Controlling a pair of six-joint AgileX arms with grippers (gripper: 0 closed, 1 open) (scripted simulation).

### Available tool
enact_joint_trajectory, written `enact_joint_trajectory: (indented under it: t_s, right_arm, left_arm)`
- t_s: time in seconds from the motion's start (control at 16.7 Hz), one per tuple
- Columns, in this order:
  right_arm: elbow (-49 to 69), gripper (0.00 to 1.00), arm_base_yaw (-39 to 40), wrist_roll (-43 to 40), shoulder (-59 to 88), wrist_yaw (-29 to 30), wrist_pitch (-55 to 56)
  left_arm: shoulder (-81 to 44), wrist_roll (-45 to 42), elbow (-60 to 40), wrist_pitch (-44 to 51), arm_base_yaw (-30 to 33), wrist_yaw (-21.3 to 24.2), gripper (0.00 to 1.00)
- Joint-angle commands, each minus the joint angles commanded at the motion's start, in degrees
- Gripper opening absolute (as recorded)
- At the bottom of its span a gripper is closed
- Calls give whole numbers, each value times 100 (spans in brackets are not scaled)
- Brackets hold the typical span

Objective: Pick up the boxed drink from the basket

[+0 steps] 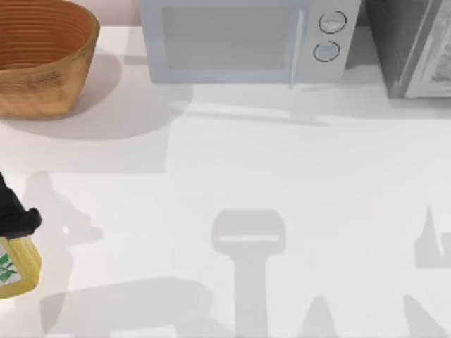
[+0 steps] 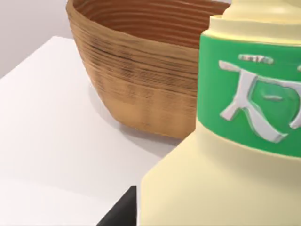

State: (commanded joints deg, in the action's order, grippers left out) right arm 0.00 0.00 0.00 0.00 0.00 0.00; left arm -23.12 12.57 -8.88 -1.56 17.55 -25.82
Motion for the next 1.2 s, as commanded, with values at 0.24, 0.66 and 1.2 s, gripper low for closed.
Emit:
enact_joint_trajectory:
  t_s: [0.24,0.66,1.2]
  right_arm:
    - [0,100,0,0,0,0,0]
    - [0,100,0,0,0,0,0]
    - [0,100,0,0,0,0,0]
  left_arm:
    - [-1768,864,-765,-200,1360,-2105,0]
    - [-4717,2255,-1977,-501,3551,-5587,0]
    - [-6015,2928,-2495,-604,4544,-7184,0]
